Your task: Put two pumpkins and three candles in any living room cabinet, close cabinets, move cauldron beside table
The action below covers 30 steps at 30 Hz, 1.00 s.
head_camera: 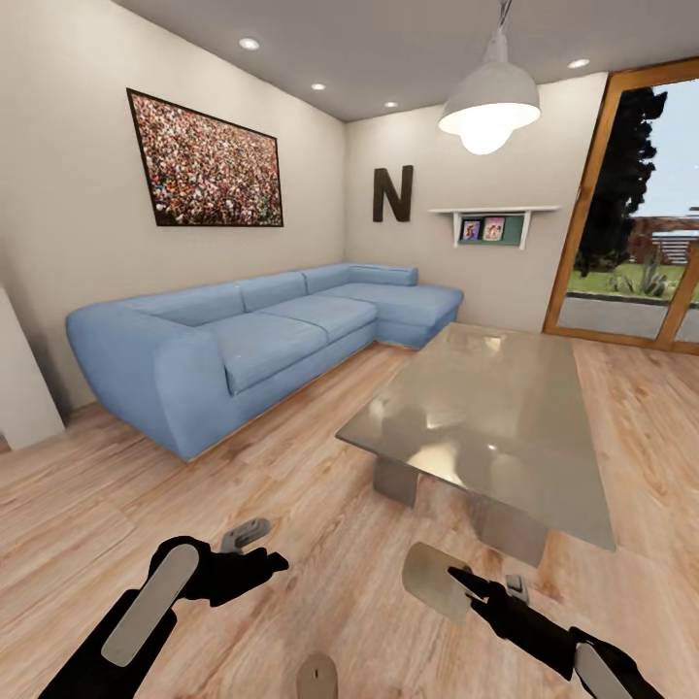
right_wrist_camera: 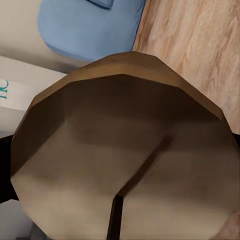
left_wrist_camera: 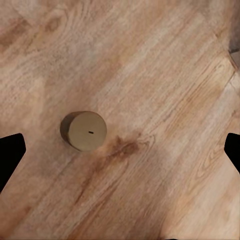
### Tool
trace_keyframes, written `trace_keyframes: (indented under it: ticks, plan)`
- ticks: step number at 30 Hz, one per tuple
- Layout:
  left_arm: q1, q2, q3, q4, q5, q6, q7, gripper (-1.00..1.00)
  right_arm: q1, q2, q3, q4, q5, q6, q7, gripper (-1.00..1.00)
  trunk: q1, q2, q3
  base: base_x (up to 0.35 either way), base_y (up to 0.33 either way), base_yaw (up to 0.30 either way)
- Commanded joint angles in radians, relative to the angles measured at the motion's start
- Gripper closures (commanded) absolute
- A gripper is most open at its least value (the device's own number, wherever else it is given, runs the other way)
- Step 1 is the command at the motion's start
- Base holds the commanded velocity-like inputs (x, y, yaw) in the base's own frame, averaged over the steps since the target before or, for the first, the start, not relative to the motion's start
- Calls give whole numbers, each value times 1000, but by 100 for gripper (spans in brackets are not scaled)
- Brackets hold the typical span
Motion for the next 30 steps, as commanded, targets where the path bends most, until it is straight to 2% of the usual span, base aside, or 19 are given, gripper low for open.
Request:
trace_keyframes:
  ticks: [1,8,16,19,21,23,27,28,30]
  plan:
    - [-1,0,-2,-1,10,-1,11,-100,-1,-1,4,0,-11,8,-2,100,0,0,-1,16,11,0]
    - [-1,1,-1,-4,10,-1,12,-100,-1,-1,4,0,-11,8,-1,100,0,0,-1,4,3,0]
    - [-1,0,-3,-2,9,-30,13,-100,-1,-1,8,-10,-4,8,14,100,30,-56,-26,0,0,0]
    - [-1,-1,-8,-1,6,-41,14,-100,-1,-3,11,-23,-4,10,73,100,35,-64,-37,0,0,0]
    - [-1,-5,-13,1,1,-62,16,-100,-1,-4,20,-27,-3,12,164,100,36,-64,-45,0,0,0]
    - [-1,-28,-22,19,-44,-93,17,-100,-1,-5,30,-29,-2,12,227,100,37,-65,-52,0,0,0]
    - [-2,-111,-26,84,-222,-122,14,-100,-1,-14,36,-30,-1,38,283,100,39,-66,-68,0,0,0]
    - [-2,-129,-25,97,-255,-125,13,-100,-1,-15,36,-30,-1,43,288,100,39,-66,-72,0,0,0]
    - [-2,-152,-24,114,-297,-128,12,-100,-1,-16,36,-29,-1,50,295,100,40,-66,-80,0,0,0]
